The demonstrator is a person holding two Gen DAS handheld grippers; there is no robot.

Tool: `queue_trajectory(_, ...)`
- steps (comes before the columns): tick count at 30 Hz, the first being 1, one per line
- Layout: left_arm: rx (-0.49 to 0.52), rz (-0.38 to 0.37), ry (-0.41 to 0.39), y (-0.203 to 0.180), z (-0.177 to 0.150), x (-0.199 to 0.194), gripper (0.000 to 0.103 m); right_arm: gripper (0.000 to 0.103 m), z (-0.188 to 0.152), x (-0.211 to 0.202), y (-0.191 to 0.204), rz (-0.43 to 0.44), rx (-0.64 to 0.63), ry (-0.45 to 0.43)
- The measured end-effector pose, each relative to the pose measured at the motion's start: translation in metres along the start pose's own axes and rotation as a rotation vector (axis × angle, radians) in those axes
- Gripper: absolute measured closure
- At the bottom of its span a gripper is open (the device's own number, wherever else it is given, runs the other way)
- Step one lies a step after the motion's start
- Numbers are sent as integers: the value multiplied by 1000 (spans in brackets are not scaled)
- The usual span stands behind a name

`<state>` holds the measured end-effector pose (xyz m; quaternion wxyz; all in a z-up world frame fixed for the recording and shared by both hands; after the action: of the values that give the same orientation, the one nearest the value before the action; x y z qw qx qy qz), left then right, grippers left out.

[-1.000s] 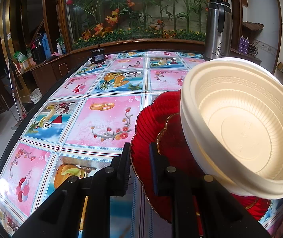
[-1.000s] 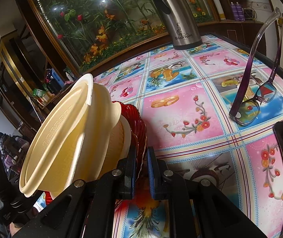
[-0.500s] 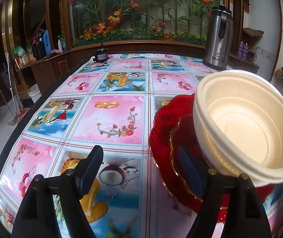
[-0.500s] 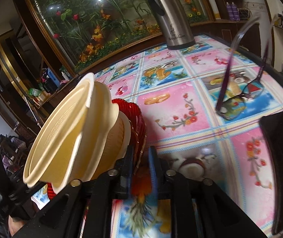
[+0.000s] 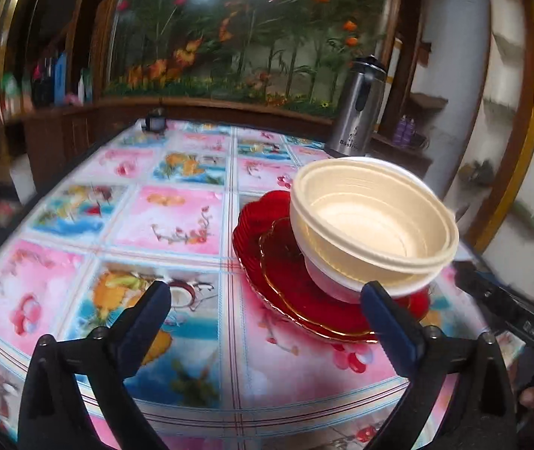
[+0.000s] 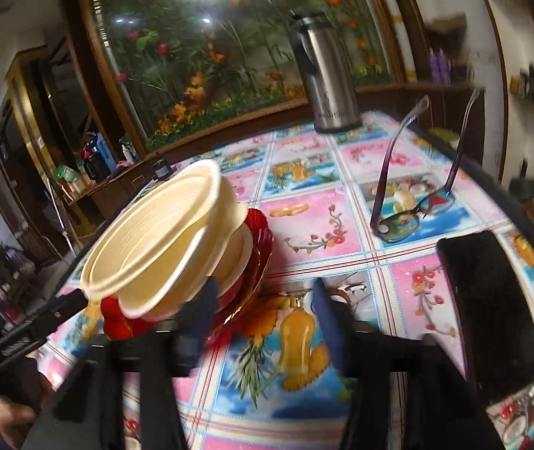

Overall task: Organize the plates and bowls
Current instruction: 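Open both grippers and pull them back from the stack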

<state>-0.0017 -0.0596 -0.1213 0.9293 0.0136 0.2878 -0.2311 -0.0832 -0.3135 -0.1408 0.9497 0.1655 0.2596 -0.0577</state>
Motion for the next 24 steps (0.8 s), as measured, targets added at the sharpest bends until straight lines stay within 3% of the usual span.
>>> queue_trajectory(2, 63, 59, -4, -9, 0, 1, 0, 33, -8, -4, 7, -21, -54, -18)
queue_trajectory(4, 83, 61, 3, -14, -3, 3, 0, 33, -12, -6, 13, -20, -89, -21)
queue_trajectory(7, 112, 106, 37, -18, -5, 8, 0, 22, -12, -11, 21, -25, -139, -59)
queue_trajectory(10, 140, 158, 57, -19, -7, 9, 0, 17, -14, -11, 31, -38, -199, -69)
queue_trajectory(13, 141, 118, 38, -19, -6, 5, 0, 16, -16, -10, 38, -49, -245, -70)
queue_trajectory(16, 112, 202, 14, -11, -4, 5, 0, 15, -16, -13, 37, -36, -240, -83)
queue_trajectory(18, 122, 191, 35, -10, -3, 9, 0, 13, -15, -13, 35, -23, -229, -84)
queue_trajectory(24, 125, 249, 55, -3, -1, 10, 0, 13, -13, -8, 31, -5, -199, -52)
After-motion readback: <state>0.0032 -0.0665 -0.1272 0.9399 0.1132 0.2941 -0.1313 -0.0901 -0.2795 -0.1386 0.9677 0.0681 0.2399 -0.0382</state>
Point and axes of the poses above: each gripper's, at about its wrist camera, not at the fingertips, and x roughly the way its jaws point, y to its left, z to its top, the point moved 4 cm from there along x, roughly the way its jaws point, and after that the axes turned 2 degrees about x, right-handed, at the moved point
